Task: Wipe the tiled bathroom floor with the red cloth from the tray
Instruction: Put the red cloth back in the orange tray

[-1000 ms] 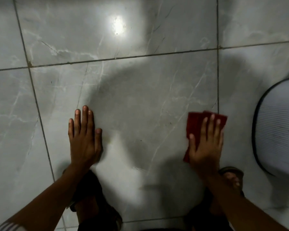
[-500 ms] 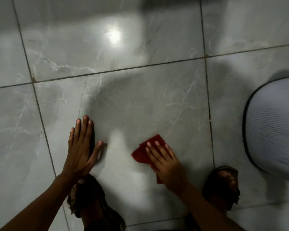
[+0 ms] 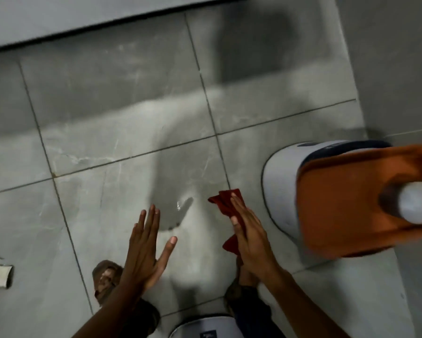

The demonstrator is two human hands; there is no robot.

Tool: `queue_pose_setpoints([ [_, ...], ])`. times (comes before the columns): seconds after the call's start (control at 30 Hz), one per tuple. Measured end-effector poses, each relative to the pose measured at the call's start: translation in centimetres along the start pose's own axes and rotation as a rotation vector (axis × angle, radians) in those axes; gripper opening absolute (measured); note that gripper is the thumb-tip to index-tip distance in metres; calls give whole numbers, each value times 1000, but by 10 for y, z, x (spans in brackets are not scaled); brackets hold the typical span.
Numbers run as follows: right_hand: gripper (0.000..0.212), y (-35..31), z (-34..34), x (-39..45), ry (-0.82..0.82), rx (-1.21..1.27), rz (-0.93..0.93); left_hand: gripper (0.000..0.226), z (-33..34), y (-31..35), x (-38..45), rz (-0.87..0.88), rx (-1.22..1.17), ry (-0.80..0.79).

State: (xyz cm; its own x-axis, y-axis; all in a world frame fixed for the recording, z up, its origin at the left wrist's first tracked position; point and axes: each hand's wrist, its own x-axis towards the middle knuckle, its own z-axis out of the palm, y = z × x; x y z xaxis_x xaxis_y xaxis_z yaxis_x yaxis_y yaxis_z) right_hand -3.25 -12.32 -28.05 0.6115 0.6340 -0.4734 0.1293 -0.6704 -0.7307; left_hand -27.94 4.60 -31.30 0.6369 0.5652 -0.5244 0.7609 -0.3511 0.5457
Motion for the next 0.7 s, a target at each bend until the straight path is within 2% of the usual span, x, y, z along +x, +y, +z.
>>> queue_pose_setpoints([
  [0.17,52,-38,-127,-35,210,-45,35,90,-5,104,18,129,43,-25],
  [0.37,55,23,-234,-14,345,-205,-34,84,40,235,55,304,11,-52],
  [0.43,57,51,-245,9,282,-310,-42,83,67,271,64,341,-8,-53],
  [0.53,66,84,-234,34,147,-545,-135,82,104,305,70,261,-109,-19],
  [0.6,71,95,-219,41,150,-715,-185,79,120,312,69,221,-134,47],
  [0.7,78,94,-207,40,212,-779,-189,80,131,310,68,231,-87,107],
])
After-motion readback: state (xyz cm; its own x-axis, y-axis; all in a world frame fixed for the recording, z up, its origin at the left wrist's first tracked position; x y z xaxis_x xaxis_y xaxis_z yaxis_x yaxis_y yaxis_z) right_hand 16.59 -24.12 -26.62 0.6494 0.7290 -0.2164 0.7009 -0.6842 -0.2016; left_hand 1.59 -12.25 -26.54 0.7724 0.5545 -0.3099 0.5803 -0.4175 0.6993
